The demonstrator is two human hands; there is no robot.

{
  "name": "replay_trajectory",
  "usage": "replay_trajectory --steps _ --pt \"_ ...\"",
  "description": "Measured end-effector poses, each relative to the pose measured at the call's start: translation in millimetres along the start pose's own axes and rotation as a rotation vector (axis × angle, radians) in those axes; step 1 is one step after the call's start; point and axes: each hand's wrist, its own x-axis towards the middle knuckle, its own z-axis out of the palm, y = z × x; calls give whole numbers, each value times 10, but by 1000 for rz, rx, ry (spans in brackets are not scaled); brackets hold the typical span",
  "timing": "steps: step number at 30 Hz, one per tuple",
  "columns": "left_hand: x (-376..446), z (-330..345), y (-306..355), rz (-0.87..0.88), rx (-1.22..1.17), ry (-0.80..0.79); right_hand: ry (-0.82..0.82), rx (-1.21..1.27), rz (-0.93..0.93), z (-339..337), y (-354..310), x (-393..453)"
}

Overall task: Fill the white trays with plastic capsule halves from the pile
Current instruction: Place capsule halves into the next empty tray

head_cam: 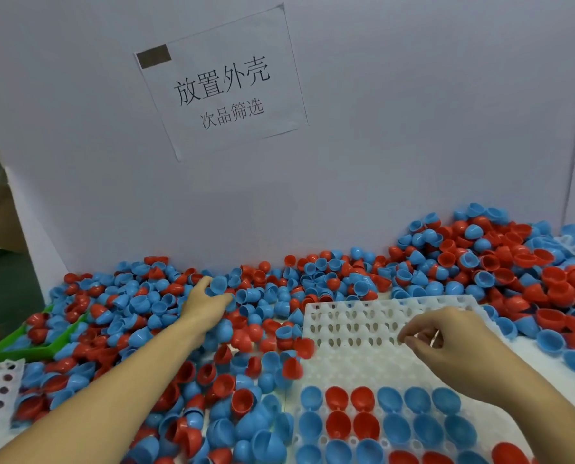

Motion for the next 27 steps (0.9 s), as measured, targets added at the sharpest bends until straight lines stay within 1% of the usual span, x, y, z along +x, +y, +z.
replay_trajectory --steps 3,5,8,10,13,16,19,21,23,24,25,27 --pt "-23 -6 -45 25 -27 17 -9 13 -4 11 12 7" --pt "-50 -16 -65 72 39 12 -16 15 -4 16 17 12" --pt "-68 -60 -54 163 306 -46 -16 16 -6 21 23 20" --pt "-83 -98 5 169 446 -104 -13 15 -7 28 33 21" --pt "-148 -116 137 152 621 -236 -14 19 -5 42 51 24" --pt "-244 -67 239 216 812 -359 -16 17 -7 48 66 31" --pt "-361 -26 339 359 792 -479 -24 15 -5 57 73 33" --pt "-440 3 373 476 784 -630 -35 13 -3 64 79 36" --pt "-521 70 343 555 839 -777 -43 9 -5 65 78 35" --pt "-552 118 298 580 880 -800 -44 8 -6 65 77 34" --pt "-568 166 243 608 907 -786 -45 8 -8 64 74 32" --pt "-563 233 125 665 861 -690 -49 10 -8 65 71 27"
